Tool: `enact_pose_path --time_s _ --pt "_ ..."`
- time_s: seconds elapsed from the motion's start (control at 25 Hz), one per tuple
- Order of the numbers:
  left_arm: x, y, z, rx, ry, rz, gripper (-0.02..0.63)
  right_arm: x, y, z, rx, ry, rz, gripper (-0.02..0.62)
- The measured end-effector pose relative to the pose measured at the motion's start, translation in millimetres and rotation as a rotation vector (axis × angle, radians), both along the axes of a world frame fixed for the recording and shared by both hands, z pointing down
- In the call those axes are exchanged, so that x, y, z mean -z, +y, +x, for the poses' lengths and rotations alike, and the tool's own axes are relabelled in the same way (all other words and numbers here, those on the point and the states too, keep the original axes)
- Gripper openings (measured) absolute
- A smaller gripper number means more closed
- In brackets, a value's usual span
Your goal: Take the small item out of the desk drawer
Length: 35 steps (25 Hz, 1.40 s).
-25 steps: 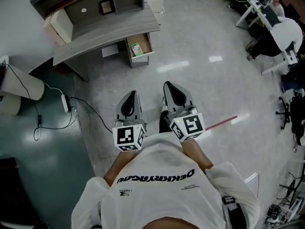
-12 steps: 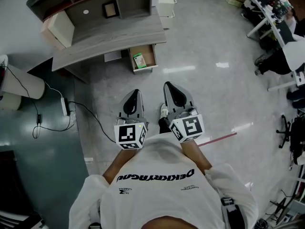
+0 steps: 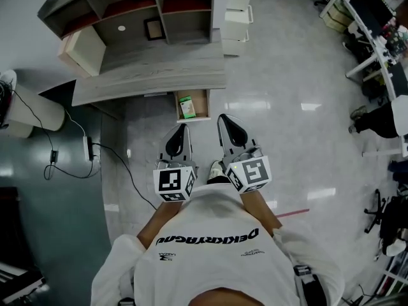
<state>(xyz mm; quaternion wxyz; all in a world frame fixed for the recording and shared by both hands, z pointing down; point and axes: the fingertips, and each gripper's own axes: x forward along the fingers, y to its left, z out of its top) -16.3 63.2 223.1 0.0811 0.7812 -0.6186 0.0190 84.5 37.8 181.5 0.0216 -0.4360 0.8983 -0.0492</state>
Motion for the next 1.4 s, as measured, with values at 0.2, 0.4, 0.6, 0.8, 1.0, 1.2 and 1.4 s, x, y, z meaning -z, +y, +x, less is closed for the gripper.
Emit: enact_pose_path --time_s 0.2,0.4,0.6,0.8,1.0,1.2,1.4 --pt "-9.7 -40.7 14.7 0.05 -0.007 -0.045 0.015 -9.3 -46.5 11.6 0.062 0.007 -0.031 0.031" --pt "-18.3 -68.2 21.3 0.085 -0.011 -0.081 0.015 -19.4 -75.8 16.0 0.098 0.003 -0.057 0.031" --pt "-35.3 -81.2 14.9 0.112 -0.005 -0.126 0.015 -38.5 -88.8 9.3 0.113 0.012 -0.1 0.031" --pt "-61.5 -89.5 0.8 0.13 0.003 -0.168 0.015 -64.3 -96.4 -1.0 0.119 0.041 -0.129 0.031" --pt "-85.0 -108.4 -9.4 0.123 -0.002 -0.196 0.015 -82.1 -111.3 -3.8 0.09 0.058 -0.145 0.031" --pt "-122.2 -126.2 -18.3 0.121 -0.007 -0.249 0.015 -111.5 -121.6 -9.6 0.08 0.076 -0.179 0.031" --pt "-162.1 -142.5 -24.5 0.136 0.01 -0.314 0.015 -149.0 -135.5 -13.5 0.066 0.096 -0.224 0.031"
